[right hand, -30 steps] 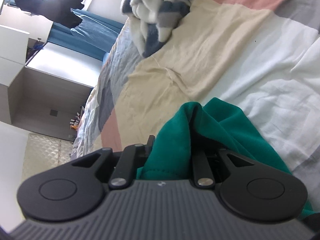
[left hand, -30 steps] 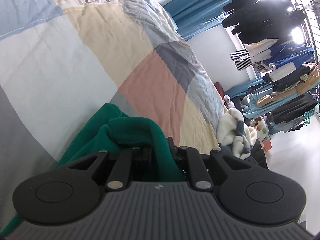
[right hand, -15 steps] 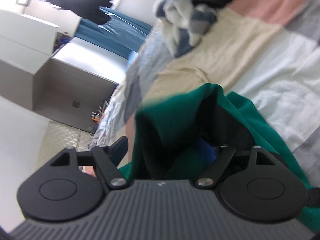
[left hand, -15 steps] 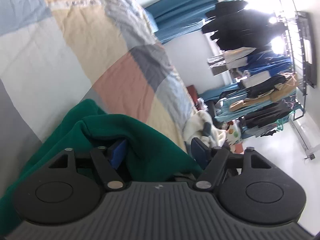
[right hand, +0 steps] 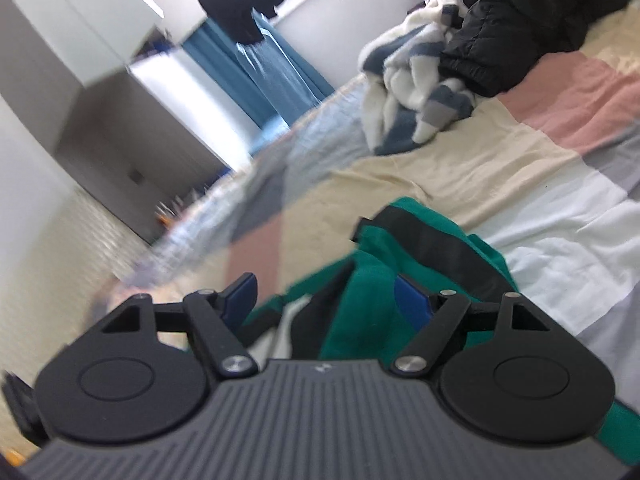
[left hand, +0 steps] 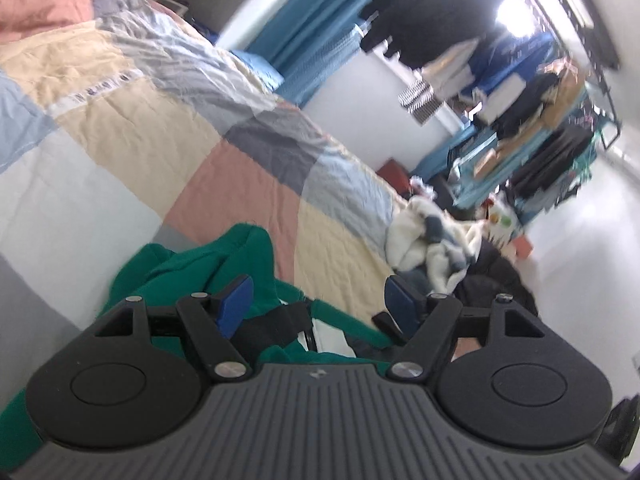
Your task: Fold large clothes
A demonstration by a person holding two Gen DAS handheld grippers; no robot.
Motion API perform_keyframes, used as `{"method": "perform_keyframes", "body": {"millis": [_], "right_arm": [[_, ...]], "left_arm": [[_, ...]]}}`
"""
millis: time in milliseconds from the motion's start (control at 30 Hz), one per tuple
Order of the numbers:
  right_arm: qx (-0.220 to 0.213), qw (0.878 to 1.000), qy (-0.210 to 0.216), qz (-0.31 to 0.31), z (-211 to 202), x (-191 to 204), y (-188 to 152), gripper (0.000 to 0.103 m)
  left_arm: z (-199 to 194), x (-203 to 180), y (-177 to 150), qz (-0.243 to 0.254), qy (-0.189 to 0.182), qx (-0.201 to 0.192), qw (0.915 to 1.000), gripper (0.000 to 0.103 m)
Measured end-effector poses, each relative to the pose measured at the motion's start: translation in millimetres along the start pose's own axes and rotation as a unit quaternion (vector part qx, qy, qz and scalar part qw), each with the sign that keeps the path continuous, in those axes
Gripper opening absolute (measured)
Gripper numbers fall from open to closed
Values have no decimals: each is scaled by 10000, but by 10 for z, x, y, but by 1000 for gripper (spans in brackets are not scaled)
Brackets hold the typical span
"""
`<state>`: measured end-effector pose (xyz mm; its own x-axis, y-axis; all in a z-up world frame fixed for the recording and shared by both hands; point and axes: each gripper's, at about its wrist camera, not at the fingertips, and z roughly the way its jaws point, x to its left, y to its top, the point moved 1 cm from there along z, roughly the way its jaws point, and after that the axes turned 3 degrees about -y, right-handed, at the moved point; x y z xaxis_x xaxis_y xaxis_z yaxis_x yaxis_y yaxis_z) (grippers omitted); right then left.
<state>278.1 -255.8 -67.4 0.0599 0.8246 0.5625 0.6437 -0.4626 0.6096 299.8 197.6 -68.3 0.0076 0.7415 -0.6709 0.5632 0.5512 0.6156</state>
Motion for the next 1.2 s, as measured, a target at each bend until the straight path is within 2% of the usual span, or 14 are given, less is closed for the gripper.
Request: {"method": "perform_keyframes", "body": {"millis": [100,167,233,333,400,500,567,633,700,733,800,900,1033,1200], "right_arm": [[118,9996,-183,-172,138,26,3,77],[203,9987,-336,-327,245,40,21,71],[271,9973,-491,-466,337,54,10,69],[426,9941,-709,-699,476,71,-22,67],[526,9917,-861,-801,542,73,-52,67],[624,9894,-965,-886,610,64,-88,65],[647,9876,-1031,-995,640,68,-111,57],[652,9858,-1136,-1052,666,59,-122,41],[667,9853,-1184,-1037,689,34,-111,25],[651,9857,-1197,-994,686,16,-105,21],[625,9868,-1148,-952,674,0,-70,17],[381,9916,-1006,-712,560,-65,52,15],[-37,9983,-533,-225,291,-179,232,15],[-408,9984,-378,-43,113,-167,482,13]], "left_arm": [[209,-58,0,246,222,182,9993,77],[364,-76,-14,502,516,258,9971,77],[518,-76,-37,807,918,347,9919,77],[592,32,-23,962,1522,155,9835,76],[643,104,32,928,1494,158,9843,76],[818,150,66,1003,1563,438,9816,76],[933,158,25,1115,1688,550,9778,66],[1039,166,-41,1262,1912,722,9707,36],[1063,176,-72,1334,2002,764,9676,19],[1046,192,-60,1287,1972,724,9692,12],[950,205,-14,1220,1911,508,9726,7],[679,186,112,1066,1813,-46,9776,5],[332,168,350,657,1644,-704,9817,5],[169,124,652,246,1545,-1003,9826,5]]}}
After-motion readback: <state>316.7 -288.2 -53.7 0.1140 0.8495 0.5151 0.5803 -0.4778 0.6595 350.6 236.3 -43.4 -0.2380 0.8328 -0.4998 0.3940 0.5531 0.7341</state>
